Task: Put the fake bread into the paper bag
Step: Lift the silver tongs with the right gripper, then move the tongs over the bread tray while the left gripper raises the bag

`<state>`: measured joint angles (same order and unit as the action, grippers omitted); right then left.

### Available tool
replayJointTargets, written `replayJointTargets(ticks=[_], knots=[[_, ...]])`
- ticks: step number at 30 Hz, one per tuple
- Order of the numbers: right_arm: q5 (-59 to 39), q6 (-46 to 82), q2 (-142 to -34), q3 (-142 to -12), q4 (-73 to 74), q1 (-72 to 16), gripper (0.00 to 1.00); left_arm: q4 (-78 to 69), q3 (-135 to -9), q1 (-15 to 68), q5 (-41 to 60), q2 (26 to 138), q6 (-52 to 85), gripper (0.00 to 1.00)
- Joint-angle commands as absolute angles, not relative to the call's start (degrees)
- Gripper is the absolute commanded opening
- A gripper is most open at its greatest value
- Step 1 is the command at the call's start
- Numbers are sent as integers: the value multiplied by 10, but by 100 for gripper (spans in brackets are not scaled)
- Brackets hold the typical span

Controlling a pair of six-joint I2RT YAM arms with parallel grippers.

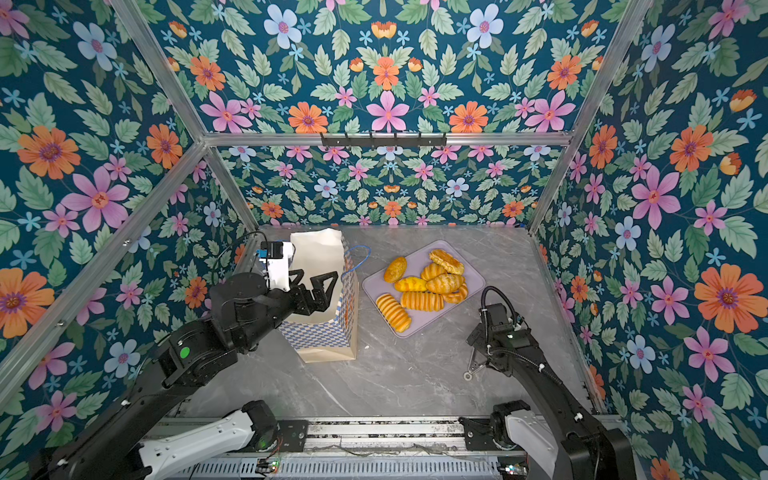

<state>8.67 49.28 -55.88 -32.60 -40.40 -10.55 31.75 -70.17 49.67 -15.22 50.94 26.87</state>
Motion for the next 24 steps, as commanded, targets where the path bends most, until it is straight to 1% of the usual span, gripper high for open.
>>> replayJointTargets(ticks=[1,3,9,13,17,24], knots=[[82,494,-582,-354,-448,-106,99,310,-705,497,-155,513,270,100],[66,482,-603,-363,-450,-106,99,308,-706,497,-152,516,270,100],[56,485,-599,-356,-431,-106,99,314,-707,497,-152,513,274,100],[50,497,-621,-349,-416,-106,90,316,-706,497,-156,509,274,100],[55,518,-651,-341,-401,-106,87,321,-708,497,-156,510,275,100],[72,540,-665,-323,-356,-105,85,329,-710,497,-162,507,274,100]])
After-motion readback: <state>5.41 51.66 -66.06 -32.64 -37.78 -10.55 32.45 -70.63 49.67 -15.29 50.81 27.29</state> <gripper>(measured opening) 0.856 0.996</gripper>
